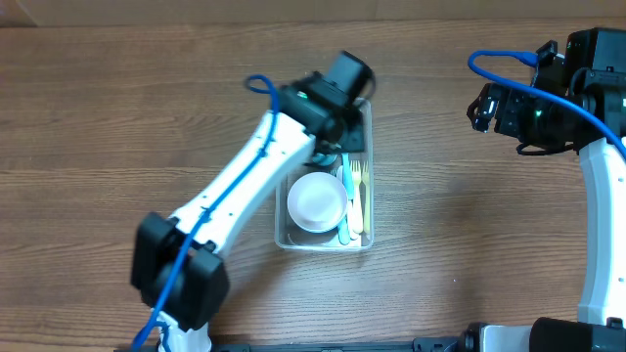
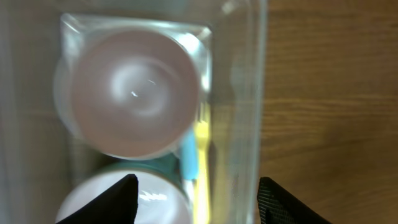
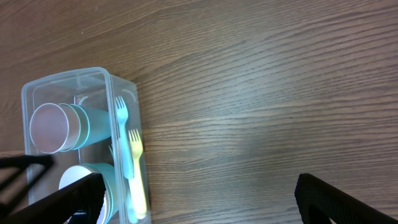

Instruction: Pack container

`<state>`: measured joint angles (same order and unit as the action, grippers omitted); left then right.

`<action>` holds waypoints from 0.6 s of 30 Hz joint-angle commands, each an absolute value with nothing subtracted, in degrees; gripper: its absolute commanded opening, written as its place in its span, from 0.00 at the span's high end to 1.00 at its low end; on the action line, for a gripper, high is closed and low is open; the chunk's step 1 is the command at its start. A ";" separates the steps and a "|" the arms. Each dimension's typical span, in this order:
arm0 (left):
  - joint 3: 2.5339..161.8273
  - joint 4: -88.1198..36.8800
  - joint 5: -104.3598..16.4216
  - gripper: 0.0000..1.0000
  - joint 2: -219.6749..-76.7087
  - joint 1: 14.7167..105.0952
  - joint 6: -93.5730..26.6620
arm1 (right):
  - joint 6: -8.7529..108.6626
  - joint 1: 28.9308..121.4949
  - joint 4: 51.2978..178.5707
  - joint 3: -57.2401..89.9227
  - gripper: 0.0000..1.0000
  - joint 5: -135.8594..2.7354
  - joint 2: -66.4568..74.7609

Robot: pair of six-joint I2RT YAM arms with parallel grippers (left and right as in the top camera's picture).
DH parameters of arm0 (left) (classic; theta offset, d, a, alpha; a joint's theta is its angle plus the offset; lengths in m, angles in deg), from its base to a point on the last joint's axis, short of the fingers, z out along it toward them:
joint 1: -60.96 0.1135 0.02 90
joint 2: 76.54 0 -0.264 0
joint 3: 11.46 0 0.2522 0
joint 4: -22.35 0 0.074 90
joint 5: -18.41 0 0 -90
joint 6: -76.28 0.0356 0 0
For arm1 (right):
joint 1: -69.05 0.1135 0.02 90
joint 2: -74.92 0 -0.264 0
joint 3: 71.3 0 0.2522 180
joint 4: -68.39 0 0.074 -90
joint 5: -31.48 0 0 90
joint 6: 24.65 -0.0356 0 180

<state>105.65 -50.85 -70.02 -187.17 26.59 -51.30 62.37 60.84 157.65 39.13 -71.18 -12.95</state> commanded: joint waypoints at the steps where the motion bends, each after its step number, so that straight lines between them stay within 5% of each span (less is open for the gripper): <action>1: 107.49 -53.74 -75.31 0.36 -179.57 35.02 -45.36 | 62.30 60.67 157.30 40.37 0.00 -71.01 -12.62; 13: 107.47 -62.00 -76.56 0.00 -176.55 55.06 -40.70 | 62.30 60.67 157.30 40.37 0.00 -71.01 -12.62; 18: 107.47 -62.09 -76.51 0.00 -176.55 55.35 -40.72 | 62.30 60.67 157.30 40.37 0.00 -71.01 -12.62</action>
<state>106.44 -62.13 -76.36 -177.05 55.06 -41.95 62.39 60.82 157.63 39.13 -71.14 -12.95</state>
